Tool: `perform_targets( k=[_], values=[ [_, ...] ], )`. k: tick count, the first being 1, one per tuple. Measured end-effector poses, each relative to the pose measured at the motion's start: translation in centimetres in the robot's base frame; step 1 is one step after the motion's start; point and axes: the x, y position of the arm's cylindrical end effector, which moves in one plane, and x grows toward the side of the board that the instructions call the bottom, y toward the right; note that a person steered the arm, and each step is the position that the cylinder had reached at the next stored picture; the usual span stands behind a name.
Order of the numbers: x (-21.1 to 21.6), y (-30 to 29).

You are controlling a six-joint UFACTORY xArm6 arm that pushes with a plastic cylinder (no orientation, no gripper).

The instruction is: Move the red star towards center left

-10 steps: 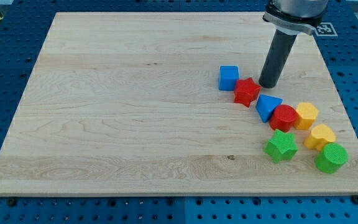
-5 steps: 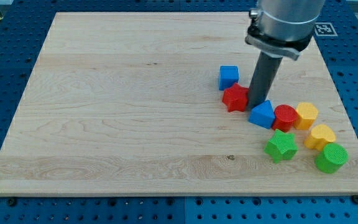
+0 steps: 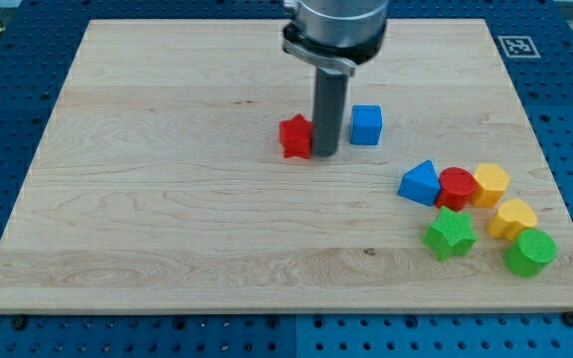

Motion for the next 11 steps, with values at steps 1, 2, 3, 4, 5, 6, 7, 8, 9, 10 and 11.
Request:
perform_targets(
  k=[1,2,3,4,5,6,7,8,9,10,11],
  values=[
    [-2.9,-1.2],
    [-3.5,-2.6],
    [-3.4,-4.2],
    [-2.9,-6.3],
    [-1.9,-7.2],
    [-0.7,-7.4],
    [-0.2,-7.4],
    [0.4,-7.6],
    [1.0,-8.3],
    [1.0,-10.0],
    [1.0,-12.4]
  ],
)
